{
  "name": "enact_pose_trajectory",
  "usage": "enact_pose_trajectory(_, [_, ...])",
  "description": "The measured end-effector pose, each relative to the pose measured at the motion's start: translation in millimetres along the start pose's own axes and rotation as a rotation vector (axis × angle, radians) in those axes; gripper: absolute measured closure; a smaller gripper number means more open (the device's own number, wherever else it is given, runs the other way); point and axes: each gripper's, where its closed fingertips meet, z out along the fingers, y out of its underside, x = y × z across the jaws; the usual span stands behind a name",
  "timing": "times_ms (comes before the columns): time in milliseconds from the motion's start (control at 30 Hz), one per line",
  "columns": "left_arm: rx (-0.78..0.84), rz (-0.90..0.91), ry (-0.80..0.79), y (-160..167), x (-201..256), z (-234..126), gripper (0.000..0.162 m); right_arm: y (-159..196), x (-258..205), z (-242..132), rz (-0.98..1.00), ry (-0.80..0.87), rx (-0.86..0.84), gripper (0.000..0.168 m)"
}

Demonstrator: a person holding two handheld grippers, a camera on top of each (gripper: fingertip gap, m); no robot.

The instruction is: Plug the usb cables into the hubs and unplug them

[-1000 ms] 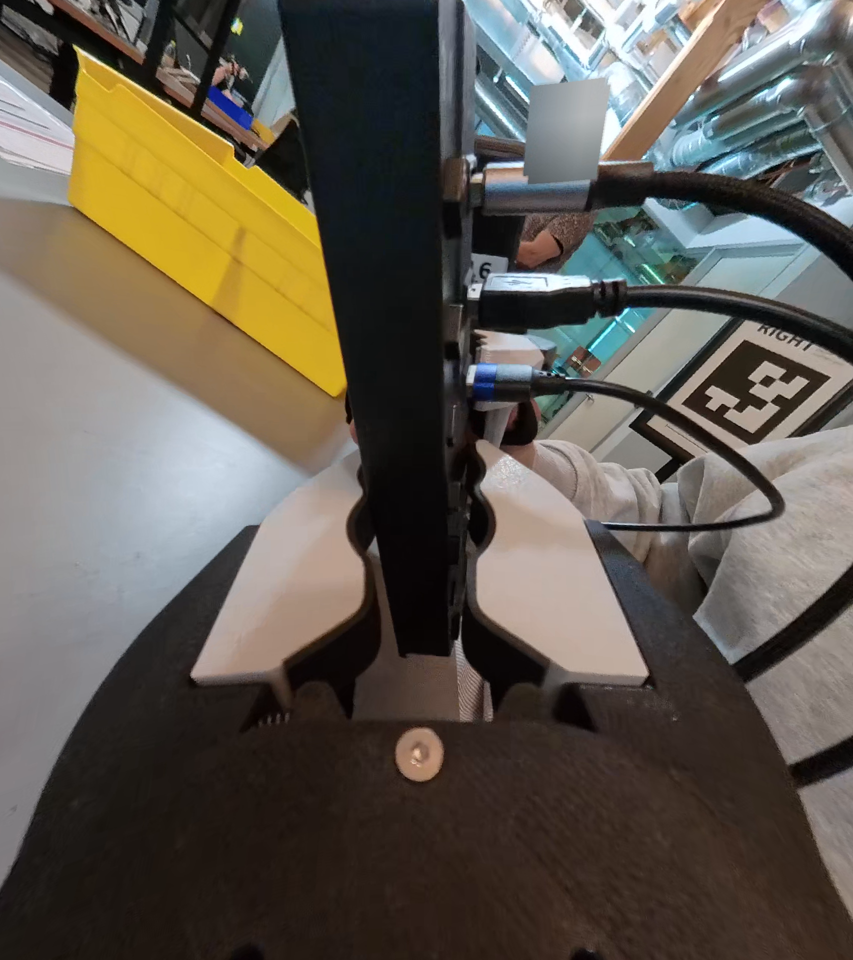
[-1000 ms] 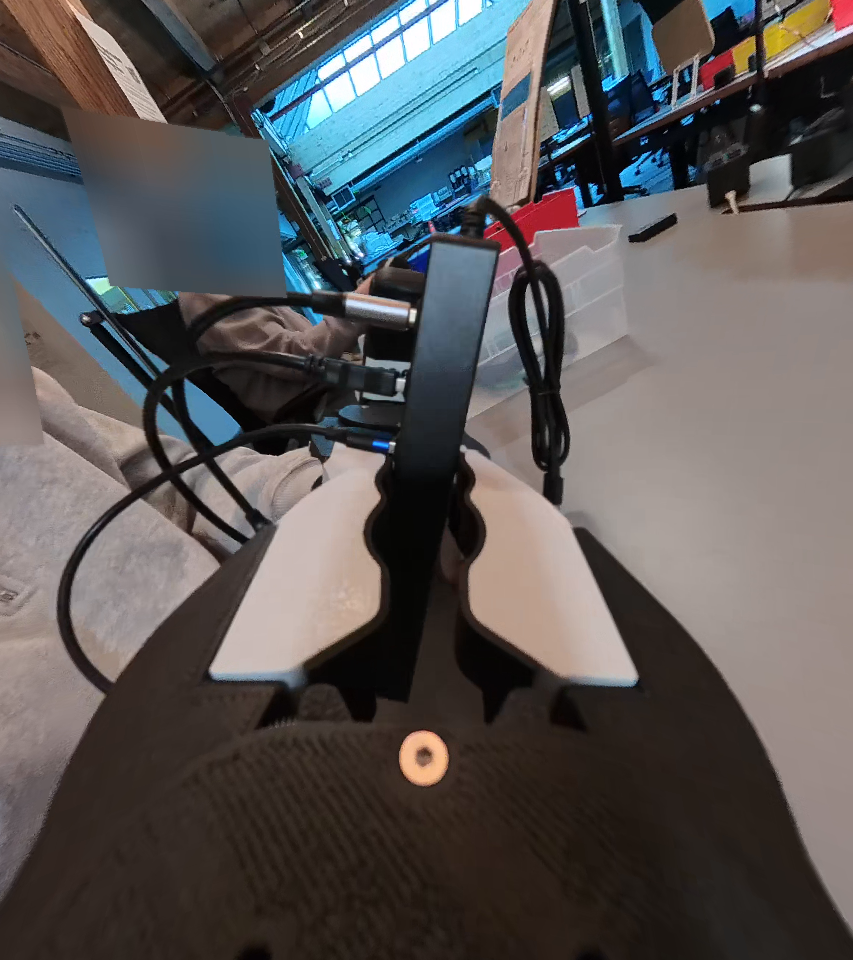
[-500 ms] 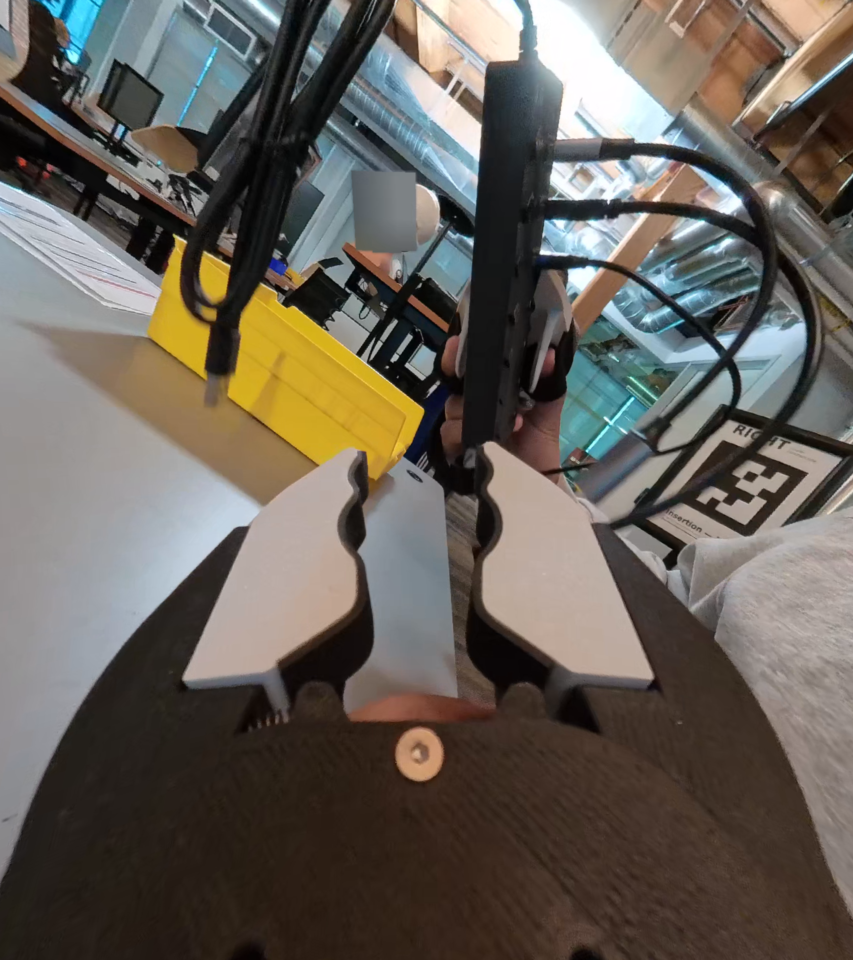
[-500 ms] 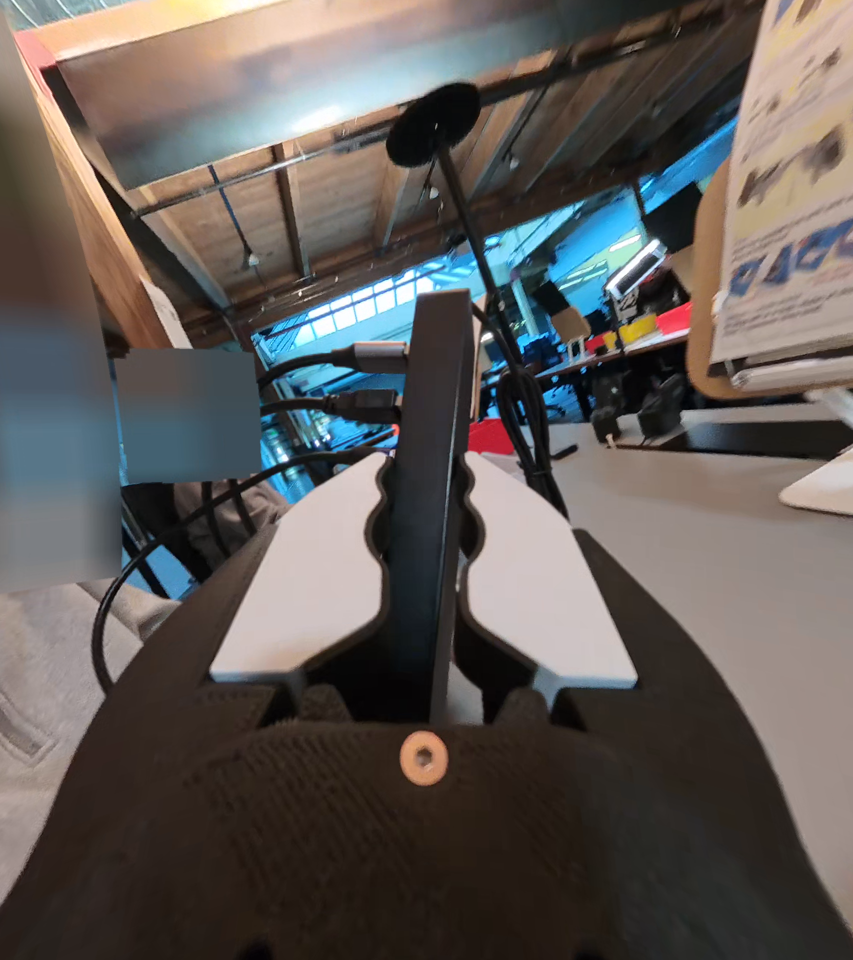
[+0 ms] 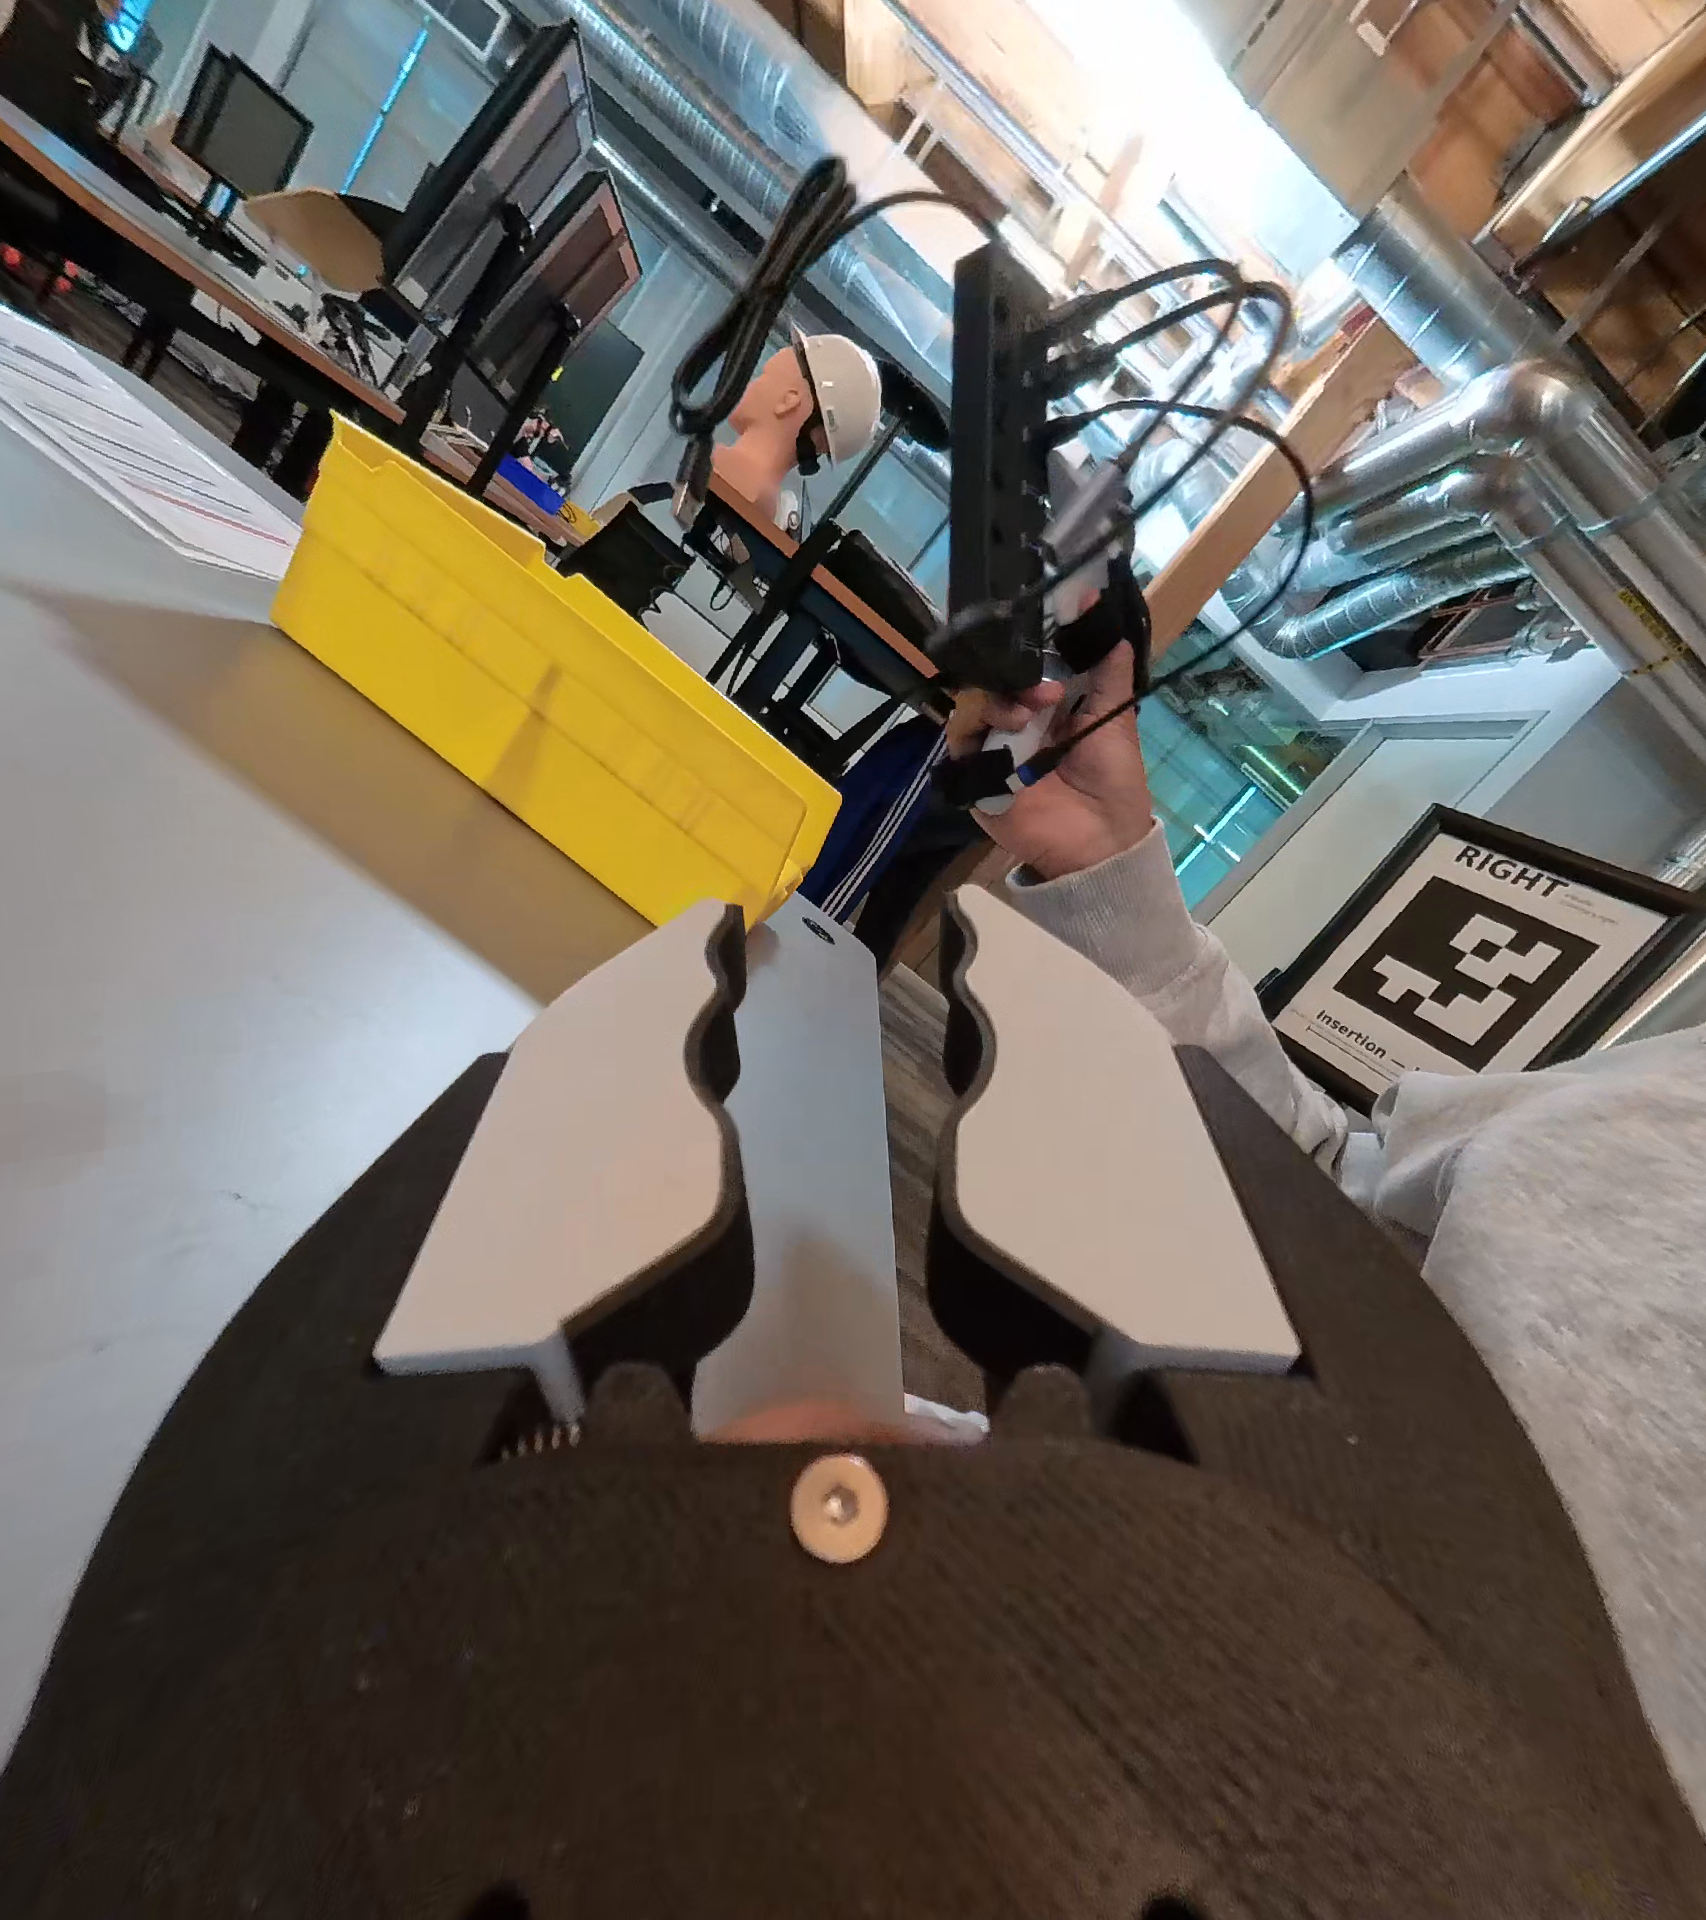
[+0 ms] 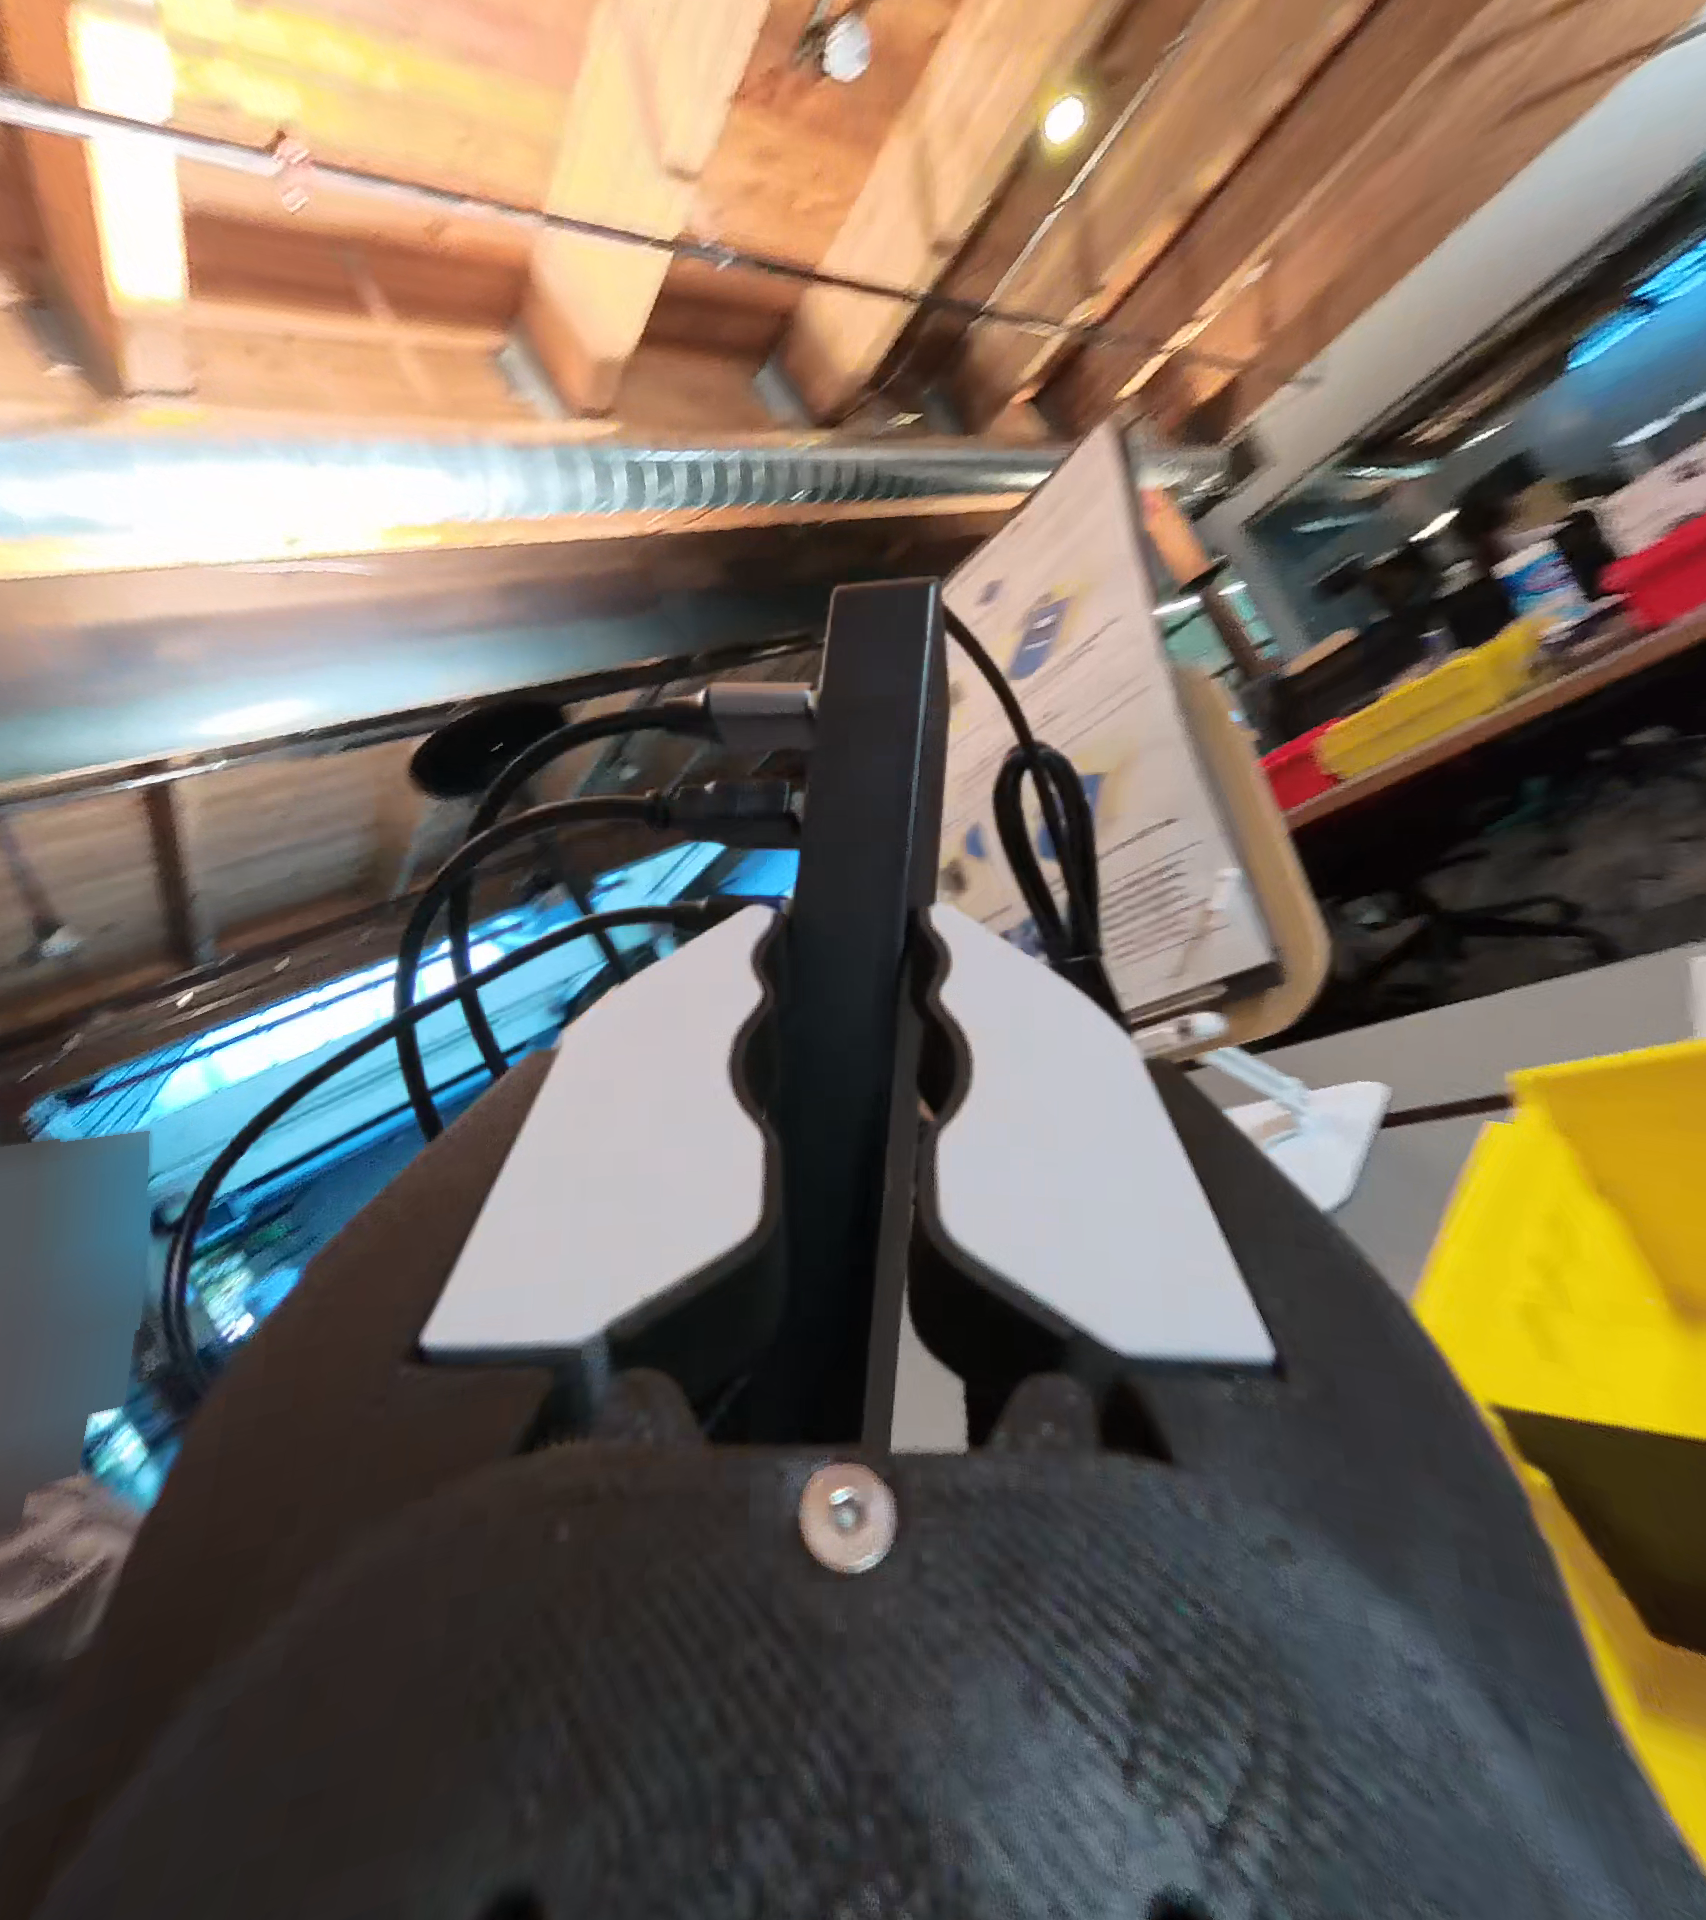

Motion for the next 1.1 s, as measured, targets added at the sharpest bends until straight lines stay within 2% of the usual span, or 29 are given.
enact_pose_trajectory(133, [-0.012, 0.001, 0.0, 3.6, 0.8, 1.7, 0.125, -14.9, 48.9, -13.7, 0.003, 0.172, 0.044, 0.145])
enact_pose_trajectory(300, [-0.024, 0.014, -0.001, 6.1, 3.0, 3.5, 0.125, -2.0, 117.5, -11.4, 0.156, 0.305, 0.067, 0.145])
enact_pose_trajectory(433, [-0.03, 0.023, -0.004, 7.1, 2.9, 3.5, 0.125, 2.1, 166.1, -10.1, 0.336, 0.375, 0.183, 0.145])
enact_pose_trajectory(633, [-0.031, 0.003, 0.007, 7.5, 1.7, 3.0, 0.126, 8.0, 216.9, -6.8, 0.377, 0.544, 0.277, 0.146])
enact_pose_trajectory(800, [-0.025, -0.007, 0.013, 5.6, 1.7, 1.8, 0.126, 20.1, 240.2, -8.9, 0.344, 0.655, 0.269, 0.146])
enact_pose_trajectory(900, [-0.023, -0.015, 0.015, 5.3, 0.9, 1.5, 0.126, 25.4, 241.9, -6.0, 0.391, 0.628, 0.246, 0.168])
enact_pose_trajectory(1100, [-0.023, -0.024, 0.015, 5.6, -0.3, 1.4, 0.126, 17.3, 215.4, 6.9, 0.295, 0.566, 0.112, 0.163])
